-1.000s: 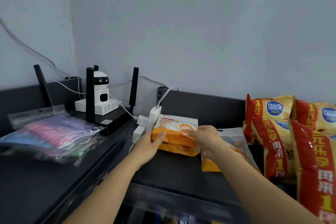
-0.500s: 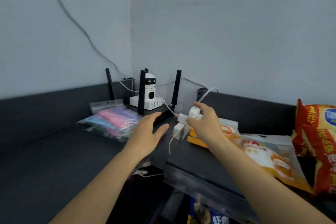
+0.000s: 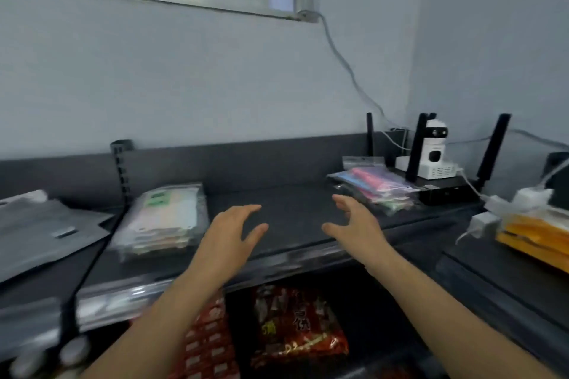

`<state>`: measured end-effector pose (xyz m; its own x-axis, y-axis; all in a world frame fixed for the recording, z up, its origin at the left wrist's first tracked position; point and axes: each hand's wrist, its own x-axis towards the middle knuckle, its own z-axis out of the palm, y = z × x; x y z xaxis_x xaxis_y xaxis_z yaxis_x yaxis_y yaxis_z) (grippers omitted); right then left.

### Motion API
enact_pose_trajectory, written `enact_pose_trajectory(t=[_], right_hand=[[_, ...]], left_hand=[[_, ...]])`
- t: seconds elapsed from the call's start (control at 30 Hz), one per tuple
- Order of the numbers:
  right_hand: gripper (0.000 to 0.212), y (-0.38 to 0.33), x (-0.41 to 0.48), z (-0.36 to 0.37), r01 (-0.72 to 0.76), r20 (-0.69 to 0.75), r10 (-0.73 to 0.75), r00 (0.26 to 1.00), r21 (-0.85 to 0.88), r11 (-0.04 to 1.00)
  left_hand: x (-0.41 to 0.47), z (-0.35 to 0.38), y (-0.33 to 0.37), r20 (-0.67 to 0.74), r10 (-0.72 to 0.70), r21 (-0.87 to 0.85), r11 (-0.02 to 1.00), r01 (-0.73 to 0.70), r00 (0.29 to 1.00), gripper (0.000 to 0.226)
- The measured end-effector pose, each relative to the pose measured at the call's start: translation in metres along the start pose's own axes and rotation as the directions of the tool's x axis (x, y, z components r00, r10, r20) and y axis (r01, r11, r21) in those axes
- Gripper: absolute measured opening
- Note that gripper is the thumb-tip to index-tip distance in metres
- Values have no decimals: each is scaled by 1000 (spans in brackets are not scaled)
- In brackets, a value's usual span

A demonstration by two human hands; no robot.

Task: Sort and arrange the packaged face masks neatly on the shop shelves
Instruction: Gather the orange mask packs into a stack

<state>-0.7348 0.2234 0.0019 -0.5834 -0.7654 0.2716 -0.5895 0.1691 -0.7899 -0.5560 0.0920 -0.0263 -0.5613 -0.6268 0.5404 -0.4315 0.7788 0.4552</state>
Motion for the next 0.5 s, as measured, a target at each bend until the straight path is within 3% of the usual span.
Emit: enact_pose_trajectory(t=[0.23,0.5], right_hand=[[63,-70,-42,102,123,222,-143,964,103,987],[64,-150,-91,197,261,392,-329,859,217,941]], left_hand=[[-101,-110,-51,-184,-185,172,961,217,965,44],[-190,-208,-104,-337,-308,214,895,391,890,44]])
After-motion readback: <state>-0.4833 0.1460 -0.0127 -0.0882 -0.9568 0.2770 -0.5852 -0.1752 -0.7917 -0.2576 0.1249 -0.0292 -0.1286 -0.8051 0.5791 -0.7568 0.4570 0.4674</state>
